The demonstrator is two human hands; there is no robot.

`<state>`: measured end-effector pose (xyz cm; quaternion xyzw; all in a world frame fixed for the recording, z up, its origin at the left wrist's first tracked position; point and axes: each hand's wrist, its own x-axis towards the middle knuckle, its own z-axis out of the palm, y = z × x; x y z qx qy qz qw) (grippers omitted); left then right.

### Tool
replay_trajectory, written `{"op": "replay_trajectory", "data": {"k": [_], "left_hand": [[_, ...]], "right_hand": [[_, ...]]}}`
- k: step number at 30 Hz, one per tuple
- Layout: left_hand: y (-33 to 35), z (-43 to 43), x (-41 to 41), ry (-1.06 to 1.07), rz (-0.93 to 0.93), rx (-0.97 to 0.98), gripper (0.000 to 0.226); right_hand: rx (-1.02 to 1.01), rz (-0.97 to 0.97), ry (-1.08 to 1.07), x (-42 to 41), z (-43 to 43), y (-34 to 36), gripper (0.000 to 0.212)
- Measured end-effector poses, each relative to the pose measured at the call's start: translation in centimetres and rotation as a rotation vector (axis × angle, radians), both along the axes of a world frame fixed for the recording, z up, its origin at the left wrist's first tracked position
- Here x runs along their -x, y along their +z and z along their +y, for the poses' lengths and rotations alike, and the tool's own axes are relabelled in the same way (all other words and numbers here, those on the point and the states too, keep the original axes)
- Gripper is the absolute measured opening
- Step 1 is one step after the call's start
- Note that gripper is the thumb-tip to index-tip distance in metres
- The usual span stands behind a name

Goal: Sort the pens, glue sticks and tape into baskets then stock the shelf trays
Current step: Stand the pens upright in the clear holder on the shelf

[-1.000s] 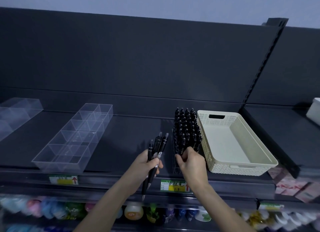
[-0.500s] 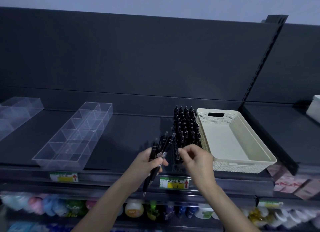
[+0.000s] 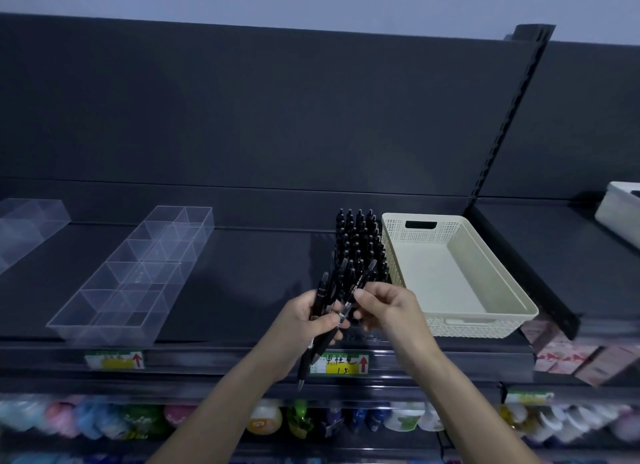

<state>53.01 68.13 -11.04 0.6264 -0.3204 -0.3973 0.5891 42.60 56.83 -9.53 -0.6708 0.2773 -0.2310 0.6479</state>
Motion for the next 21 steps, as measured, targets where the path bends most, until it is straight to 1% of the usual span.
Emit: {"op": "replay_trajectory", "data": {"k": [3,6,9,11,12,14,17,18,21], "left_hand": [[0.0,-0.1,0.2,0.007,-0.007,-0.018,0.01],[0.0,0.2,-0.4,0.097,-0.033,-0.07,0.01],[-0.1,0.9,-1.1,0.154,-0.058,-0.096,0.013],[-0.4,1.2,-1.2,0.155,-0.079,-0.117,0.015],[-0.5,1.1,-1.1,0.157,-0.062,-0.127,0.015],[-0.6,1.0,-0.9,0.161,0.006,-0.129,0.016],[-0.5,1.0,-0.6,0.162,0.096,-0.082,0.008],[-0.5,1.0,-0.6,0.162,0.097,-0.071,0.007],[-0.5,1.2,-0.6,0.151,0.064,-0.07,0.011]], "right_hand": [[0.088,0.049,-0.046,-0.1,0.1,-0.3,0.029],[0.211,0.093,-0.1,0.5,-0.6,0.2,0.026],[0.483,0.14,-0.217,1.3,-2.3,0.8,0.018],[0.643,0.212,-0.225,1.4,-2.7,0.8,0.013],[0.692,0.246,-0.201,1.2,-2.6,0.6,0.014],[0.754,0.284,-0.155,0.7,-2.3,0.1,0.016],[0.801,0.326,-0.108,0.1,-1.9,0.0,0.032],[0.813,0.341,-0.093,-0.1,-1.8,0.0,0.035],[0.847,0.453,-0.054,-0.6,-1.3,-0.8,0.034]]}}
